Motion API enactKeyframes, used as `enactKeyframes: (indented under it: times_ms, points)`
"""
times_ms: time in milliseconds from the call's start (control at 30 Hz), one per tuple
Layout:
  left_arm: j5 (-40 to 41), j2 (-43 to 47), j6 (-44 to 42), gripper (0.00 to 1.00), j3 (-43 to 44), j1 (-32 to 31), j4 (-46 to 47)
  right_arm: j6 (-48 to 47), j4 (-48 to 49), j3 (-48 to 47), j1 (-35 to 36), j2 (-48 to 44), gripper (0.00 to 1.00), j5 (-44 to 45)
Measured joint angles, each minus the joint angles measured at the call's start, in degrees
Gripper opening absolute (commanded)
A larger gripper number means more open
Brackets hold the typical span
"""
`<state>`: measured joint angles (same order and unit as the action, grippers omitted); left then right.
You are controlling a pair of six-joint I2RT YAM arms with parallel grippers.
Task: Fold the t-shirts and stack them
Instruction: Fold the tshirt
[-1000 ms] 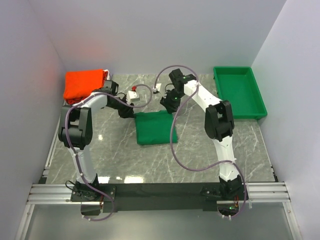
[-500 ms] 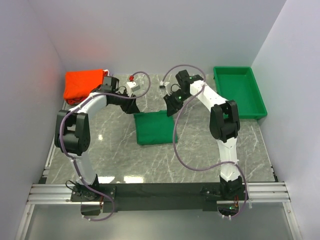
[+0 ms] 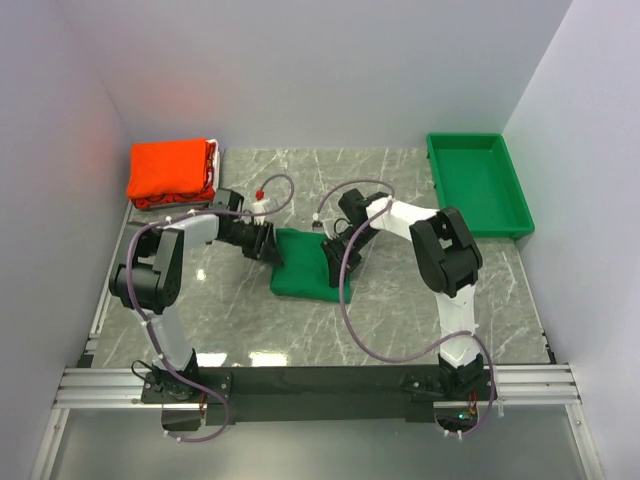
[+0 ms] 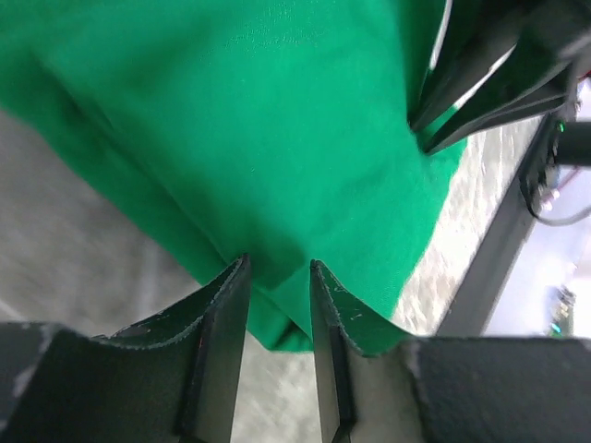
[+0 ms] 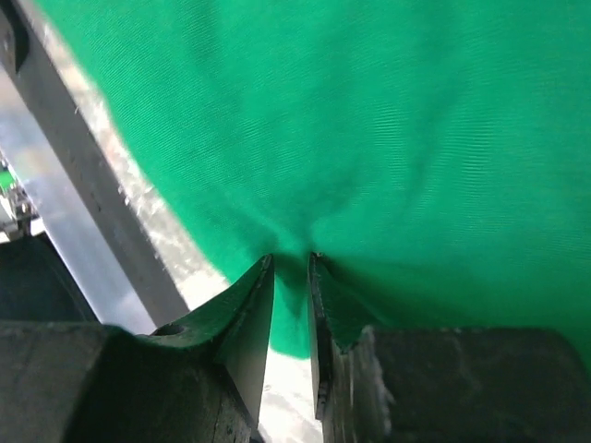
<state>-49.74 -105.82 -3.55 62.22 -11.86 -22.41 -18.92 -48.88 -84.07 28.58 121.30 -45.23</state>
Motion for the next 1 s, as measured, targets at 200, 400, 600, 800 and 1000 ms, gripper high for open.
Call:
enactKeyframes:
  times_ms: [200, 400, 600, 800, 1000]
  points:
    - [-1.8, 5.8, -3.7, 0.4, -3.2, -0.6, -6.7, -3.8, -4.2, 1.4, 1.5, -5.9, 0.31, -0.9]
    - [-1.3, 12.3, -12.3, 0.47, 0.9, -1.2, -8.3, -5.9, -11.1, -14.7, -4.9, -6.5, 0.35, -4.9]
    - [4.4, 5.1, -21.5, 0.48, 14.5, -4.2, -4.5, 0.3, -7.5, -34.4, -11.8, 3.9, 0.35, -5.5]
    - [5.7, -4.3, -27.7, 0.37, 22.2, -5.3, -5.8, 7.8, -1.7, -36.9, -11.5, 13.3, 0.22, -5.7]
    - [-0.6, -7.1, -24.0, 0.3, 23.9, -5.2, -9.9, 11.4, 0.1, -30.1, -10.7, 12.1, 0.15, -11.3]
